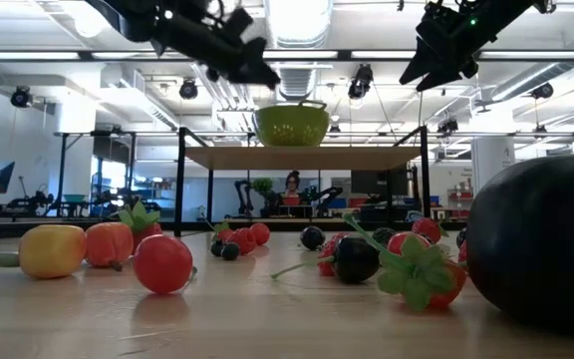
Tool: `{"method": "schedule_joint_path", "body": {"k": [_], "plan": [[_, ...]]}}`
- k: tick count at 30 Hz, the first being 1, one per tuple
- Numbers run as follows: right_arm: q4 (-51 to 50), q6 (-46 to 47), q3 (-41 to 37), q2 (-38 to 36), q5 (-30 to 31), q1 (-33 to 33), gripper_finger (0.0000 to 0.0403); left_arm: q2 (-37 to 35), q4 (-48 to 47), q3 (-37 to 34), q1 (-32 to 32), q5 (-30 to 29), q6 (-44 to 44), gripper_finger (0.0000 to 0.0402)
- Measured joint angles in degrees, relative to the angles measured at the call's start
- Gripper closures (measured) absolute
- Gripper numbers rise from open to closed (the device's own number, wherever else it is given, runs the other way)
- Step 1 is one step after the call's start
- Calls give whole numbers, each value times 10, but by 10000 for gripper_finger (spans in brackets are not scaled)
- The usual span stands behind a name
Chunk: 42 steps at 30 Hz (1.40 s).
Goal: Pick & Place Fruit
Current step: Put the strawberry into the green colander on the shelf
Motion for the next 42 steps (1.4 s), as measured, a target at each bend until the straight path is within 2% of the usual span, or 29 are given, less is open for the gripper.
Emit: {"method": "schedule_joint_path", "body": {"k": [6,19,33,36,42], "plan": [[-6,2,0,0,0,0,39,28,-29,0,0,-1,3,239],[-15,2,0,0,0,0,39,24,-88,0,0,-3,-47,239],[-14,2,0,0,0,0,39,24,-89,15,0,-3,-47,238],[-15,2,0,0,0,0,39,24,-94,23,-1,-1,-48,227],[-15,2,0,0,0,0,39,24,-103,32,-2,0,-52,175]]}}
